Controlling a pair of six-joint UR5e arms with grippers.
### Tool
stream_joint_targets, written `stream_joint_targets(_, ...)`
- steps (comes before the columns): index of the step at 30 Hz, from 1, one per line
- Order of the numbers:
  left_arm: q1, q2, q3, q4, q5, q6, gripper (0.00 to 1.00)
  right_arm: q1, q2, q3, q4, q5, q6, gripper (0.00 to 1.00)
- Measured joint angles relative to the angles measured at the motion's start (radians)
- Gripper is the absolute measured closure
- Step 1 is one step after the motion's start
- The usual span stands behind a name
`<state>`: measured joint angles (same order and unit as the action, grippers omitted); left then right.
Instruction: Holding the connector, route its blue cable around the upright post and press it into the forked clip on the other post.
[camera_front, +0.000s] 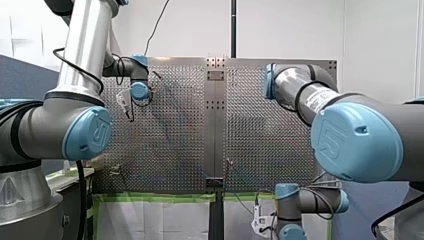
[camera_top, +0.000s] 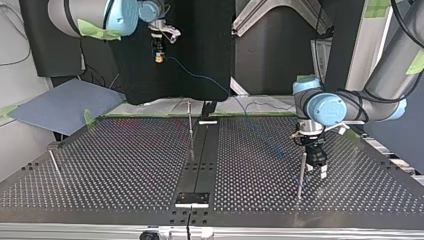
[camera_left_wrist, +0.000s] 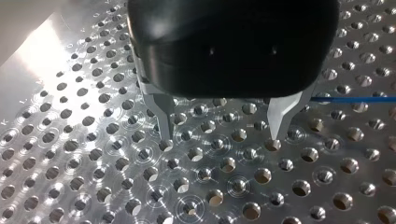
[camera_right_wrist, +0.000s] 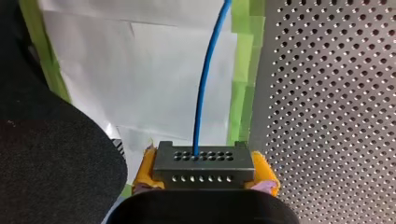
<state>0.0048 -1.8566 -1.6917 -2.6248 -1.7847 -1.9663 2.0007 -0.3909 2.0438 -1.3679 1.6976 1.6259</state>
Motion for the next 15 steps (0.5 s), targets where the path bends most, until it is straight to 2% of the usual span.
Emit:
stream_joint_targets(9, 0.001, 0.000, 0.000, -0.001, 0.000, 0.000, 0.01, 0.004, -0.081, 0.002, 0.081, -0.003, 0.007, 0.98)
stream_joint_targets(15, 0.001, 0.000, 0.000, -0.004, 0.000, 0.000, 0.01, 0.001, -0.136, 0.022, 0.136, -0.006, 0.007, 0.98)
